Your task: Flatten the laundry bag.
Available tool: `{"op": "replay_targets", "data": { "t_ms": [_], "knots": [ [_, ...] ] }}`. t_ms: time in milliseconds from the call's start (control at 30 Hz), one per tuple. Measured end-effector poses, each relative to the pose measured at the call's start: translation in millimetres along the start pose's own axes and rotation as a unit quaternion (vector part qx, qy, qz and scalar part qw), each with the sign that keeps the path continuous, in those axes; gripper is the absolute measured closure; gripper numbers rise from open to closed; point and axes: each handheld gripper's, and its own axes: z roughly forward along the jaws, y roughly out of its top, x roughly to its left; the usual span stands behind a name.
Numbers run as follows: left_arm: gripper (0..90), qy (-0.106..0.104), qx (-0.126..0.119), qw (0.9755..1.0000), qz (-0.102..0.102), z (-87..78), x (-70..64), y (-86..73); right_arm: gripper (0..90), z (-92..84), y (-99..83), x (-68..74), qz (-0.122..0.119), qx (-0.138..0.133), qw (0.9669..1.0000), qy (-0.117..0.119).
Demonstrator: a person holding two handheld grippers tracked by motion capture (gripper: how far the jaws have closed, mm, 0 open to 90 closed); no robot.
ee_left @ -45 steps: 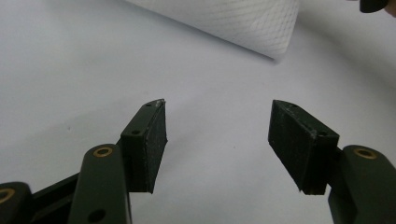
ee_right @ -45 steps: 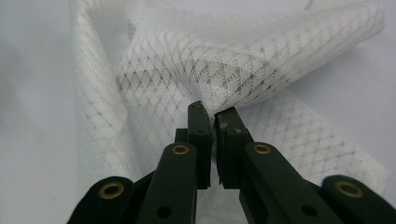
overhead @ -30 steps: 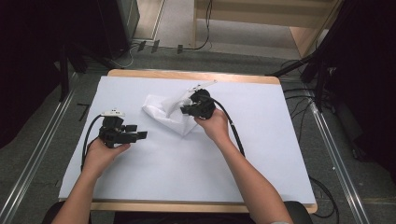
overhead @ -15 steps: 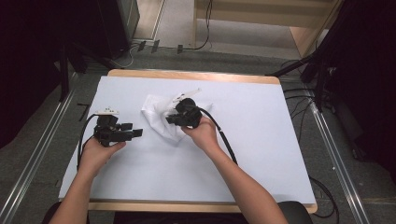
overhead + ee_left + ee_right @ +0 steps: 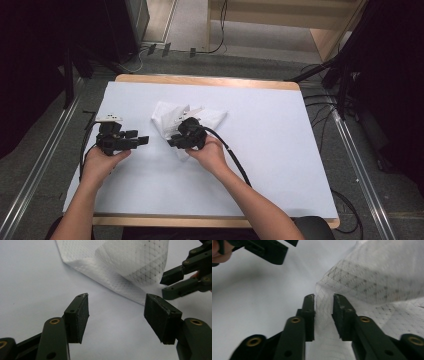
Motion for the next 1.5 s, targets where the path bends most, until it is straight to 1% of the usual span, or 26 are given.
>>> {"op": "replay_targets", "data": {
  "t_ms": [67,167,200,233,267,300,433,500,600,667,767,800,900,1033,1100,1133,1167,1267,1300,1367,1433,1467,1500],
  "knots": [
    [37.2,0.001,-0.003,1.0,0.0,-0.9,1.4,0.4,68.1,-4.0,-0.6,3.7,-0.004,-0.001,1.0,0.002],
    [36.9,0.001,-0.006,1.0,-0.005,-3.9,4.2,1.0,64.5,-13.4,-3.0,6.1,-0.01,-0.014,0.9999,0.0],
    [36.9,0.001,-0.008,1.0,-0.006,-5.0,5.2,1.1,64.4,-17.1,-4.1,6.3,-0.009,-0.016,0.9998,-0.003],
    [36.7,0.001,-0.009,0.9999,-0.007,-6.6,6.5,1.2,64.2,-21.2,-5.5,5.8,-0.008,-0.018,0.9998,-0.006],
    [36.7,0.001,-0.009,0.9999,-0.007,-6.6,6.5,1.2,64.2,-21.2,-5.5,5.8,-0.008,-0.018,0.9998,-0.006],
    [36.5,0.004,-0.011,0.9999,-0.011,-9.0,8.9,1.4,64.1,-29.5,-9.0,3.4,-0.008,-0.022,0.9997,-0.009],
    [35.3,0.016,-0.013,0.9997,-0.012,-9.6,12.9,2.0,63.8,-44.3,-18.8,-2.8,-0.003,-0.022,0.9995,-0.022],
    [35.1,0.017,-0.014,0.9997,-0.015,-8.3,14.2,2.9,63.7,-50.6,-25.5,-6.3,-0.001,-0.02,0.9994,-0.027],
    [35.1,0.016,-0.01,0.9998,-0.011,-5.1,16.2,5.9,63.7,-58.5,-36.0,-11.5,0.006,-0.017,0.9993,-0.034],
    [34.9,0.021,-0.006,0.9997,-0.008,-2.4,17.7,9.1,63.7,-61.7,-41.6,-14.5,0.008,-0.016,0.9991,-0.038],
    [35.0,0.019,-0.004,0.9998,-0.005,3.0,21.4,15.1,63.7,-64.7,-48.2,-17.7,0.018,-0.014,0.9989,-0.04],
    [35.0,0.019,-0.002,0.9998,-0.002,4.9,22.9,17.4,63.7,-64.9,-49.9,-19.2,0.015,-0.015,0.9989,-0.041],
    [35.4,0.007,-0.001,0.9999,-0.008,11.2,25.8,23.3,63.7,-66.0,-54.7,-19.2,0.023,-0.014,0.9988,-0.041],
    [35.5,-0.002,0.012,0.9999,0.001,19.5,24.2,25.6,63.6,-68.0,-59.8,-20.8,0.025,-0.015,0.9985,-0.046],
    [35.9,-0.006,0.019,0.9998,0.002,26.1,22.9,25.8,63.5,-69.3,-62.2,-21.7,0.028,-0.016,0.9983,-0.049],
    [36.0,-0.006,0.019,0.9998,0.002,26.1,22.9,25.8,63.5,-69.3,-62.2,-21.7,0.028,-0.016,0.9983,-0.049],
    [36.5,-0.01,0.031,0.9994,0.01,32.5,20.2,26.8,63.4,-70.6,-64.7,-22.9,0.031,-0.016,0.998,-0.052],
    [38.2,-0.02,0.041,0.9987,0.02,40.5,14.7,28.7,63.3,-73.2,-68.6,-25.7,0.037,-0.016,0.9975,-0.058],
    [39.1,-0.02,0.048,0.9984,0.024,42.5,13.0,29.2,63.3,-74.2,-70.1,-26.9,0.038,-0.017,0.9974,-0.059],
    [43.2,-0.021,0.062,0.9975,0.027,46.7,10.7,29.5,63.2,-75.5,-72.4,-28.4,0.046,-0.017,0.9969,-0.061],
    [48.1,-0.024,0.079,0.9963,0.026,50.7,9.6,28.8,63.1,-76.7,-74.2,-30.0,0.049,-0.016,0.9966,-0.064],
    [51.2,-0.022,0.087,0.9955,0.029,52.7,9.1,28.2,63.1,-77.4,-74.9,-30.9,0.049,-0.017,0.9965,-0.065],
    [53.6,-0.015,0.095,0.9947,0.035,54.0,8.6,27.8,63.1,-78.0,-75.2,-31.3,0.05,-0.017,0.9964,-0.066]
  ]
}}
